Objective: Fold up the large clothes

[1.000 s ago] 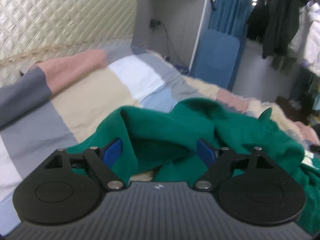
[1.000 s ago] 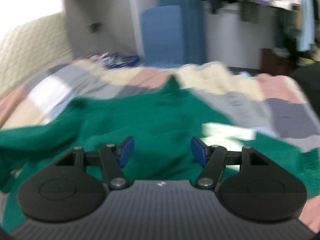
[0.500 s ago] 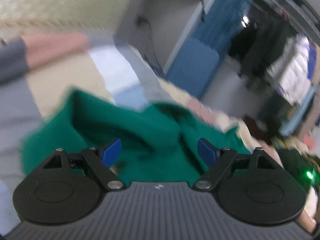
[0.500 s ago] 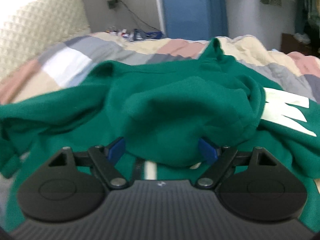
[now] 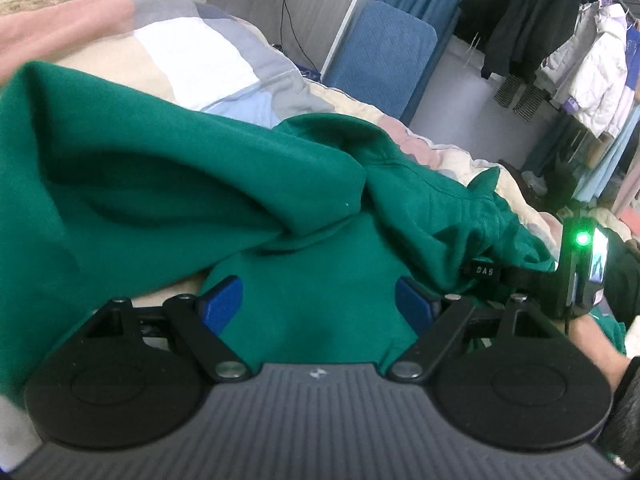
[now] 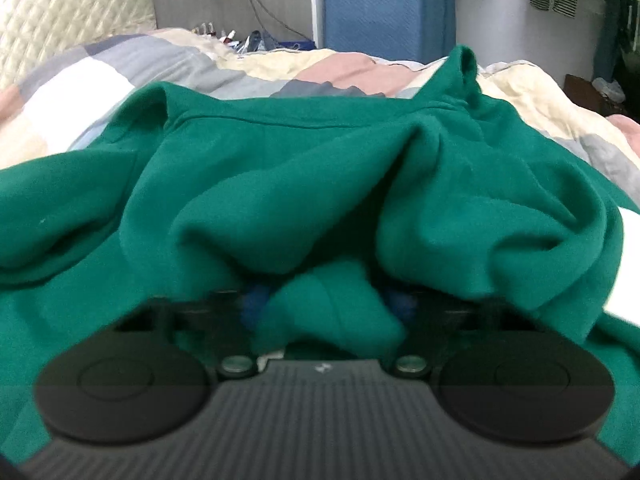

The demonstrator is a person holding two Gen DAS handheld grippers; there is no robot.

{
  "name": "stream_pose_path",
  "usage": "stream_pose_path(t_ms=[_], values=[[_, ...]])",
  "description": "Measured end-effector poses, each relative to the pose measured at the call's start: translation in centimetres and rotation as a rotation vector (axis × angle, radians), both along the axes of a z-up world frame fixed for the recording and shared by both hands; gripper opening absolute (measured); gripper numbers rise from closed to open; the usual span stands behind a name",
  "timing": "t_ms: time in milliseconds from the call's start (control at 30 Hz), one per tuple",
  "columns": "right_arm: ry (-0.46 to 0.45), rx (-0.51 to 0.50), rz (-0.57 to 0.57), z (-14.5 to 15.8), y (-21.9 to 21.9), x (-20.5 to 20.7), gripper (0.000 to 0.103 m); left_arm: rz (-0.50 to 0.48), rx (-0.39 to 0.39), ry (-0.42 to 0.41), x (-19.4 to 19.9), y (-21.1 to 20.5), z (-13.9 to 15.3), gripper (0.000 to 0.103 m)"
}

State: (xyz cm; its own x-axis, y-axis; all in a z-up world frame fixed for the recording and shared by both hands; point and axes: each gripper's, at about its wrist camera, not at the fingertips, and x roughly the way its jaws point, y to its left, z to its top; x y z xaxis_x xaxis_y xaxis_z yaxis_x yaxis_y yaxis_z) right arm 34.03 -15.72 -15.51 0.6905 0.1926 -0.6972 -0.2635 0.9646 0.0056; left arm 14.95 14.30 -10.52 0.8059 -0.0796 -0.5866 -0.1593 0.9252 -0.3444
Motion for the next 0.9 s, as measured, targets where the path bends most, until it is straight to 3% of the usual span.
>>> stream_pose_path(t_ms=[67, 133, 300, 400, 533, 700, 900], values=[[0.011, -0.009, 0.009, 1.0, 0.5, 1.0, 0.023, 0.004, -0.01, 0.008, 1.7, 0.6, -0.8, 0.086], [-0.019, -0.016, 0.029, 2.9, 0.7, 2.8, 0.02, 0.01, -0.02, 0.015, 2.6, 1.0, -1.4, 0.086], [-0.193, -0.036, 0.018, 9.9, 2.3, 9.6, 0.018, -0.028, -0.023, -0.003, 4.1, 1.7, -2.3, 0.086], [-0.311, -0.055, -0.021, 13.9, 3.9, 14.2, 0.018, -0.052, 0.019, -0.028, 5.0, 1.4, -2.9, 0.086], [-0.414, -0.07, -0.076, 16.6, 5.7, 19.7, 0.018, -0.065, -0.014, -0.032, 6.3, 1.8, -4.0, 0.086], [-0.499, -0.117, -0.094, 16.8, 7.4, 24.9, 0.018, -0.072, -0.02, -0.048, 6.8, 1.7, -5.1, 0.086], [-0.543, -0.156, -0.173, 13.6, 7.9, 28.4, 0.021, -0.058, -0.028, -0.043, 7.8, 1.7, -6.9, 0.086]])
